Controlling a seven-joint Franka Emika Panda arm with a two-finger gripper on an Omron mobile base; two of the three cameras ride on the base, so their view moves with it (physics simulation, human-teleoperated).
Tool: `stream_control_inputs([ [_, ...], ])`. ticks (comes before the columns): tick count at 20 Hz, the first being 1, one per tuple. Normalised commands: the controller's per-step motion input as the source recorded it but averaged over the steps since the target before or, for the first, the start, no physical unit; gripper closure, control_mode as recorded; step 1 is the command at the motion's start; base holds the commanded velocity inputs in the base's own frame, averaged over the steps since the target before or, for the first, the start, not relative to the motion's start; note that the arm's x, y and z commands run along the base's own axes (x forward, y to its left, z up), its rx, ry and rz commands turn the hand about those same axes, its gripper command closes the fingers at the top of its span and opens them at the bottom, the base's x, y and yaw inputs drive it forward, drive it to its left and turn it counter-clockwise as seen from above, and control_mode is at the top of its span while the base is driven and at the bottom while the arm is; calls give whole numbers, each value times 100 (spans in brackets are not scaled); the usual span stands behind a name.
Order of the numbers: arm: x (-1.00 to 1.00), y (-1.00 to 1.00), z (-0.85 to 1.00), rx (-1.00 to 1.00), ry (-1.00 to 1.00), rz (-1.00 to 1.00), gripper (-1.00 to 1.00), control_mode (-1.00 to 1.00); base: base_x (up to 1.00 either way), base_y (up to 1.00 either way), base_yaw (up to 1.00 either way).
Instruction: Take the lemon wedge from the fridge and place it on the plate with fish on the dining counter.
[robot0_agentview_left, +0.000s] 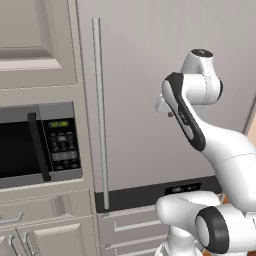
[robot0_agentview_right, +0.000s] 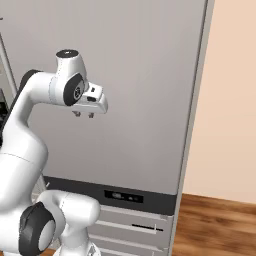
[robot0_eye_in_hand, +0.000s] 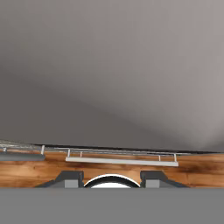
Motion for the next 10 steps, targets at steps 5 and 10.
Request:
stream_control_inputs([
  [5,-3,7,0,-2,-1,0,-100,-100,0,0,0],
  [10,-7,4,0,0,-1,0,-100,100,-29,6,0],
])
